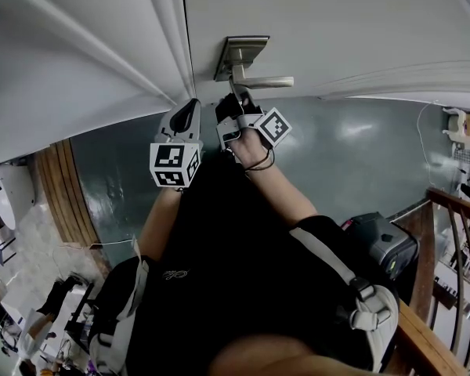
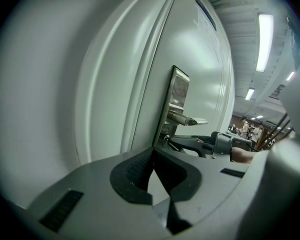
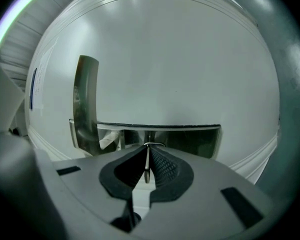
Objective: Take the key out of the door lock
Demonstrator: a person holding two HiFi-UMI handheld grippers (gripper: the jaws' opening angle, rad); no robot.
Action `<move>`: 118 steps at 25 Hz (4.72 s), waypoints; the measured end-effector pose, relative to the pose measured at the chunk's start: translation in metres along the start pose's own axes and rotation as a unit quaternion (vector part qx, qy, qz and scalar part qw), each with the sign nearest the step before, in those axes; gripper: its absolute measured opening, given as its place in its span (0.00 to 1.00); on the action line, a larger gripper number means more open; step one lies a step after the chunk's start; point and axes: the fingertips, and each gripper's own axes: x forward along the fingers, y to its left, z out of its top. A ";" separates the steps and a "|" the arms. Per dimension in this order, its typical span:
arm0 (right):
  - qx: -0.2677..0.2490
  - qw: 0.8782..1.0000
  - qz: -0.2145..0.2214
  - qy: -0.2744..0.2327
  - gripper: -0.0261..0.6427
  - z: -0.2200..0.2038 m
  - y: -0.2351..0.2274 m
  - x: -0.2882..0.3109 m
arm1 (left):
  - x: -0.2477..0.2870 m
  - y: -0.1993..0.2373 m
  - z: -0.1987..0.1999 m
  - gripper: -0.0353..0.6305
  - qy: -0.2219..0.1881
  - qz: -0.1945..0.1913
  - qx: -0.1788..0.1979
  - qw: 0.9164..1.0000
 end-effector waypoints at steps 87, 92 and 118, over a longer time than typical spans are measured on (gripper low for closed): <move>-0.111 0.992 -0.047 -0.019 0.08 -0.022 0.013 -0.073 | -0.032 -0.003 -0.022 0.09 0.008 -0.048 -0.024 0.999; -0.132 0.989 -0.068 -0.002 0.08 -0.020 0.007 -0.097 | -0.026 -0.016 -0.034 0.09 0.021 -0.058 -0.021 0.998; -0.488 0.843 -0.056 0.218 0.08 0.034 0.005 -0.221 | -0.027 -0.167 -0.095 0.09 0.030 0.037 -0.029 0.998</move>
